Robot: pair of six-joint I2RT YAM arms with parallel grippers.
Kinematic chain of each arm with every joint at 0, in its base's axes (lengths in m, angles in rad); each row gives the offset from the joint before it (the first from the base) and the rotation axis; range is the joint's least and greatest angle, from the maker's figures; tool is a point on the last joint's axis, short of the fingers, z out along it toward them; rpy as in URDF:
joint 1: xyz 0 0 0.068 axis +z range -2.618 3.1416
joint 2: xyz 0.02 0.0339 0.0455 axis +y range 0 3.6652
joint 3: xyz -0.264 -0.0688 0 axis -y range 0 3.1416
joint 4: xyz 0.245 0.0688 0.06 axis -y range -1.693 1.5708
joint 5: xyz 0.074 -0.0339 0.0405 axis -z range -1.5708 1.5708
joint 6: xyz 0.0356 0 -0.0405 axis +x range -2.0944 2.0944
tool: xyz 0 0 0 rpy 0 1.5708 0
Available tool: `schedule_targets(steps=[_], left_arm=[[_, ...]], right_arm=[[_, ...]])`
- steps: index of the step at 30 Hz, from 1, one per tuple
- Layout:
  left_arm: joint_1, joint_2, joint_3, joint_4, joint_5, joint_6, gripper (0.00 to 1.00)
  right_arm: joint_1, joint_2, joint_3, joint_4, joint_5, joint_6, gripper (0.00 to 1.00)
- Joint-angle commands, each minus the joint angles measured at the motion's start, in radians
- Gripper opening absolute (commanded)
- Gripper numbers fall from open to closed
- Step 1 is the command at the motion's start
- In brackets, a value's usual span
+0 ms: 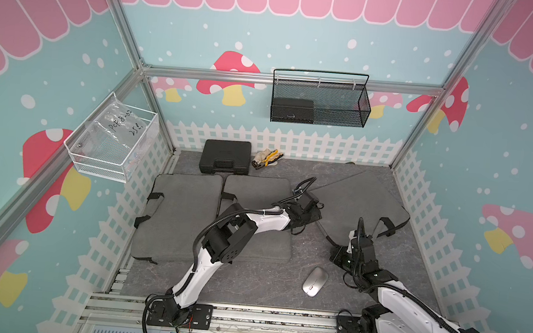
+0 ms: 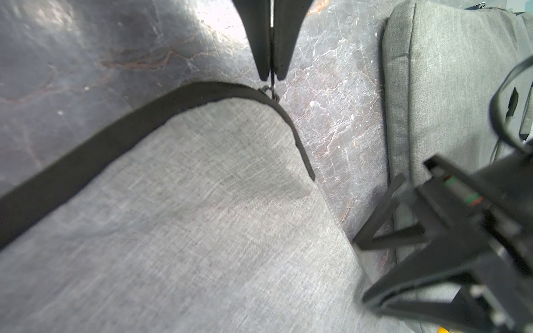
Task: Put the mouse into the laptop bag
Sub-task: Unzip the zipper on the zippered laptop bag.
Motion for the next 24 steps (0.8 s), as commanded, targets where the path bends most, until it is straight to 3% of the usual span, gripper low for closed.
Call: schedule_targets(steps=[1, 6, 8, 24], left_arm=[[-0.001, 0.094, 0.086, -0.085, 0.038, 0.017, 0.5], [-0.001, 0.08, 0.075, -0.079, 0.027, 0.027, 0.12], [-0.001, 0.069, 0.066, -0.076, 0.021, 0.032, 0.01], [-0.023, -0.021, -0.024, -0.026, -0.028, 0.053, 0.0]], right_arm=[[0.009, 0.0, 0.017, 0.004, -0.014, -0.003, 0.0], [0.01, 0.051, 0.037, 0.038, -0.044, -0.012, 0.0], [0.013, 0.082, 0.051, 0.059, -0.062, -0.012, 0.0], [0.061, 0.331, 0.222, 0.109, -0.049, -0.005, 0.0]])
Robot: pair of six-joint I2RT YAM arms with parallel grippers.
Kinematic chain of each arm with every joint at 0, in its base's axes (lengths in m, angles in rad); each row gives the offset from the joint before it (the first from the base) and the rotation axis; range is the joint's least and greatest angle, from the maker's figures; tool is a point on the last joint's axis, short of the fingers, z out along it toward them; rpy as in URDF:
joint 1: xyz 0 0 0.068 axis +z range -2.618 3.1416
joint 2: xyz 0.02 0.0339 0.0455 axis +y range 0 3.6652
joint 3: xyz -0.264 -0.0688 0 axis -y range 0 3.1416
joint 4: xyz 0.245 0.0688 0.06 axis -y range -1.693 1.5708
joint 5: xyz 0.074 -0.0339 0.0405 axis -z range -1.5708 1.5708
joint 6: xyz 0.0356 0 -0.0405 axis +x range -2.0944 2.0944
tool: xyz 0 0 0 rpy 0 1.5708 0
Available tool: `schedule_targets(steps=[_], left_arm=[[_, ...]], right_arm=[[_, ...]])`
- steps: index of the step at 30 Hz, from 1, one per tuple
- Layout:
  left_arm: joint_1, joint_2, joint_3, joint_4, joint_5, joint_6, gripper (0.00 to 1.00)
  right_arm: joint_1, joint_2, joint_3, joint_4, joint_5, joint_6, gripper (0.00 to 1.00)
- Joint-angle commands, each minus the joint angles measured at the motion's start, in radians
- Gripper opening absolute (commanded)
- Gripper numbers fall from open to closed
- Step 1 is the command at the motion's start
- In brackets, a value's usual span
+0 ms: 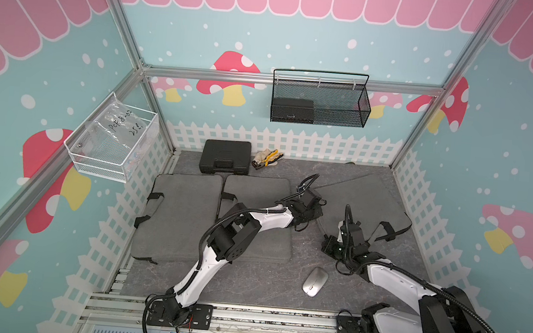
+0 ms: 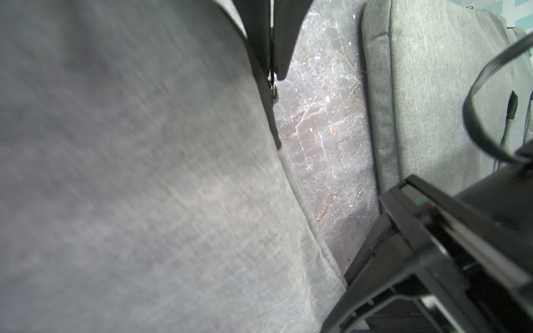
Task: Put the mouse into the laptop bag
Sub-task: Unzip the zipper on the zippered laptop bag.
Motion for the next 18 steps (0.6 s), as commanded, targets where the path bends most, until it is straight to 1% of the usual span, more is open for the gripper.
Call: schedule_targets(steps=[1, 6, 11, 14, 18], left_arm=[[-0.032, -0.049, -0.059, -0.043, -0.029, 0.019, 0.0], [-0.053, -0.124, -0.147, -0.004, -0.092, 0.011, 0.0], [-0.076, -0.218, -0.265, 0.041, -0.197, -0.009, 0.0], [-0.094, -0.254, -0.328, 0.089, -0.229, -0.029, 0.0], [-0.13, -0.269, -0.348, 0.092, -0.26, -0.053, 0.0]], right_arm=[[0.012, 0.037, 0.042, 0.064, 0.005, 0.001, 0.0], [0.008, 0.052, 0.052, 0.06, 0.042, 0.015, 0.0], [-0.006, 0.013, 0.017, 0.048, 0.063, 0.02, 0.0], [-0.018, -0.019, -0.007, 0.039, 0.068, 0.016, 0.0], [-0.02, -0.052, -0.028, 0.031, 0.058, 0.002, 0.0]])
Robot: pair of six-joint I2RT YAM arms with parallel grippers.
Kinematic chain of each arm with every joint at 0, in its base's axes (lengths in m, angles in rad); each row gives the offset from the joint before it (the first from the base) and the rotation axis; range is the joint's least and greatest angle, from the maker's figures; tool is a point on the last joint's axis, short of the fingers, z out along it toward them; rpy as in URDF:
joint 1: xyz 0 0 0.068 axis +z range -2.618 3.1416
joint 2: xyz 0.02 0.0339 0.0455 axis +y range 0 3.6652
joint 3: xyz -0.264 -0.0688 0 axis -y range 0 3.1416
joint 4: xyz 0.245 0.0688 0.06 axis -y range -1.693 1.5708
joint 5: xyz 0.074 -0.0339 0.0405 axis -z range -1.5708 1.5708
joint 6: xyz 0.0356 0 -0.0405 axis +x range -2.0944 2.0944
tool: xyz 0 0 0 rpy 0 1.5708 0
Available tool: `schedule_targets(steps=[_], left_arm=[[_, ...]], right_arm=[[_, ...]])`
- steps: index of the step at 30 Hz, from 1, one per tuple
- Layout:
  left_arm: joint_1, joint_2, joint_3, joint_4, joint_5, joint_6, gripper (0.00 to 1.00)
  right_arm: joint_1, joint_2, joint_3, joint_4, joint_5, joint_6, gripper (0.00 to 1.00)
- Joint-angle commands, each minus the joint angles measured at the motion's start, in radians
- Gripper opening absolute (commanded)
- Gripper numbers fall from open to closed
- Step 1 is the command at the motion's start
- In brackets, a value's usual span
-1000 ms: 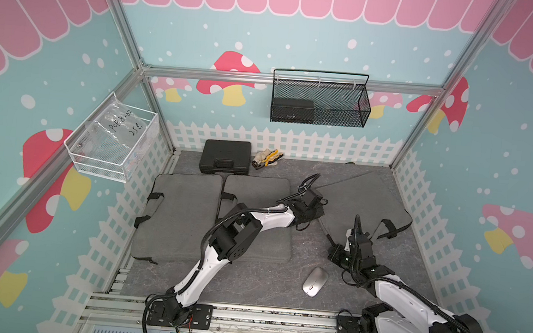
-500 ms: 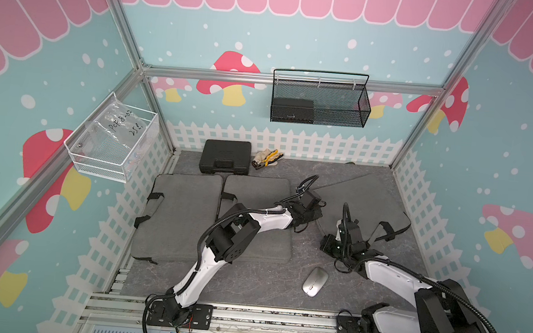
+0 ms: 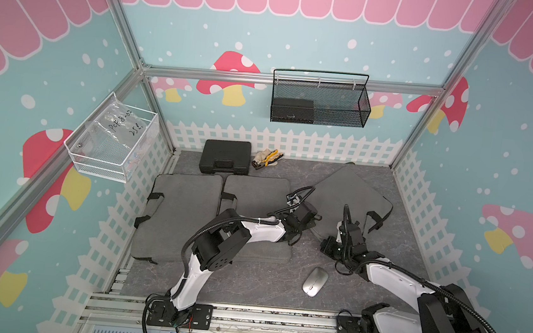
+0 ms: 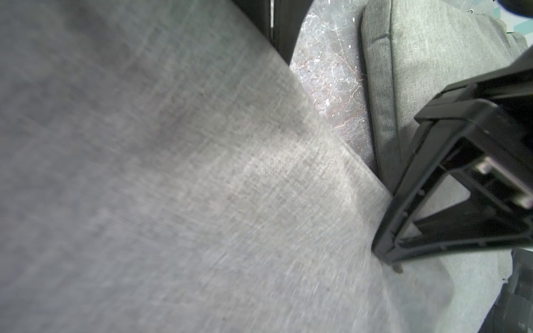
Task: Put the mouse into the laptop bag
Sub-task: Unzip the zipper on the zippered laptop bag.
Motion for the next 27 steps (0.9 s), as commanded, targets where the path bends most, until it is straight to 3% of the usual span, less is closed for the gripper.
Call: schedule_targets(steps=[1, 8, 15, 16, 21, 23, 24, 25, 26, 27], left_arm=[[-0.059, -0.054, -0.019, -0.003, -0.044, -0.016, 0.0], [-0.098, -0.043, -0.038, 0.013, -0.094, -0.071, 0.0], [-0.151, -0.07, -0.037, -0.06, -0.212, -0.112, 0.0], [-0.154, -0.076, -0.039, -0.068, -0.223, -0.115, 0.04], [-0.154, -0.123, -0.034, -0.091, -0.222, -0.07, 0.48], [-0.152, -0.164, -0.037, -0.113, -0.231, -0.03, 0.61], [-0.151, -0.192, -0.043, -0.127, -0.242, -0.008, 0.71], [-0.147, -0.222, -0.051, -0.136, -0.249, 0.019, 0.93], [-0.141, -0.247, -0.061, -0.144, -0.25, 0.041, 0.99], [-0.128, -0.278, -0.072, -0.155, -0.245, 0.063, 0.99]], right_arm=[[-0.019, -0.036, -0.019, 0.047, 0.059, -0.01, 0.0], [-0.019, -0.065, -0.021, 0.014, 0.068, -0.034, 0.04], [-0.019, -0.061, 0.02, -0.032, 0.096, -0.047, 0.49], [-0.019, -0.07, 0.025, -0.048, 0.098, -0.047, 0.54], [-0.005, -0.146, 0.065, -0.197, 0.124, -0.031, 0.67], [0.013, -0.187, 0.083, -0.282, 0.149, -0.02, 0.7], [0.023, -0.208, 0.095, -0.329, 0.167, -0.012, 0.7], [0.033, -0.231, 0.099, -0.368, 0.18, -0.004, 0.71], [0.046, -0.25, 0.1, -0.394, 0.189, 0.005, 0.72], [0.064, -0.269, 0.098, -0.416, 0.197, 0.019, 0.72]])
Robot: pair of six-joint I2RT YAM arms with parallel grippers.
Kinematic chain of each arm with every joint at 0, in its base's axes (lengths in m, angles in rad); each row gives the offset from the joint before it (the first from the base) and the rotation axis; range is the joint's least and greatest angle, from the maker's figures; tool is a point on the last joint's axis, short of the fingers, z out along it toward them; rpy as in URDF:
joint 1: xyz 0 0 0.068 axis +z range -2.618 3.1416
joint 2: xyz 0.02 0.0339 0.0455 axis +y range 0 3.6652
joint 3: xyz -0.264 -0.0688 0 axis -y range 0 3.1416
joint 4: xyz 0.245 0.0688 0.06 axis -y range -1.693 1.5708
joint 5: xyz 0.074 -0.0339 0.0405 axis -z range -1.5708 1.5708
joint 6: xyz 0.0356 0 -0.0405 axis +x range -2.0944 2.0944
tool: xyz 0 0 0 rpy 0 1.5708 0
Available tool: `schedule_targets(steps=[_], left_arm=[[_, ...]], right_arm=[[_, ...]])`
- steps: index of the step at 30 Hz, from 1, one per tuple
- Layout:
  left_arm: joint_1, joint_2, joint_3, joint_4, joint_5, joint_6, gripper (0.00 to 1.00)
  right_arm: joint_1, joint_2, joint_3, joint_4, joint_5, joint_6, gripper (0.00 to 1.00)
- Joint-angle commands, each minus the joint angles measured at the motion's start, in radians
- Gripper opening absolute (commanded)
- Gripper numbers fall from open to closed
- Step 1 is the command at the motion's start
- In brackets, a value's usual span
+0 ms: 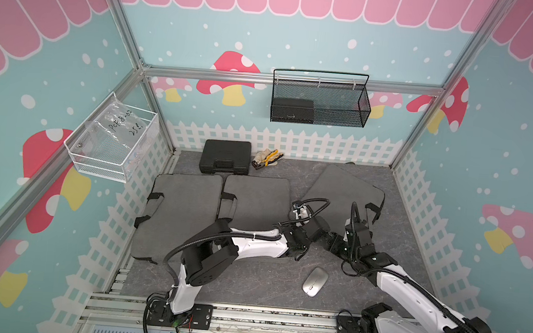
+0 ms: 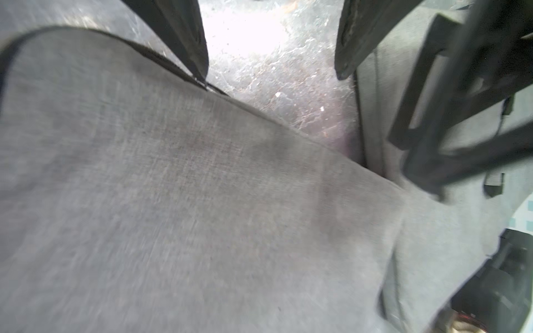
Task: Put the mouse into the laptop bag
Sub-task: Unzip the zipper on the zippered laptop bag, then pick up the mouse from the center of the board.
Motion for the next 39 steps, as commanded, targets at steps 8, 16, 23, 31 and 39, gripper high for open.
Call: schedule_targets(steps=[8, 16, 23, 31, 39], left_arm=[[0.206, -0.331, -0.21, -0.072, 0.105, 0.178, 0.99], [0.429, -0.601, -0.363, -0.201, 0.184, 0.285, 1.0], [0.572, -0.776, -0.504, -0.212, 0.23, 0.305, 0.99], [0.618, -0.81, -0.543, -0.208, 0.3, 0.297, 1.0], [0.627, -0.789, -0.544, -0.192, 0.34, 0.285, 0.99]], right_arm=[[0.253, -0.054, 0.023, -0.256, 0.152, 0.175, 0.79], [0.459, 0.047, 0.008, -0.244, 0.196, 0.323, 0.82], [0.559, 0.181, 0.067, -0.256, 0.245, 0.393, 0.87], [0.603, 0.272, 0.078, -0.216, 0.24, 0.407, 0.88], [0.67, 0.355, 0.203, -0.393, 0.331, 0.437, 0.88]])
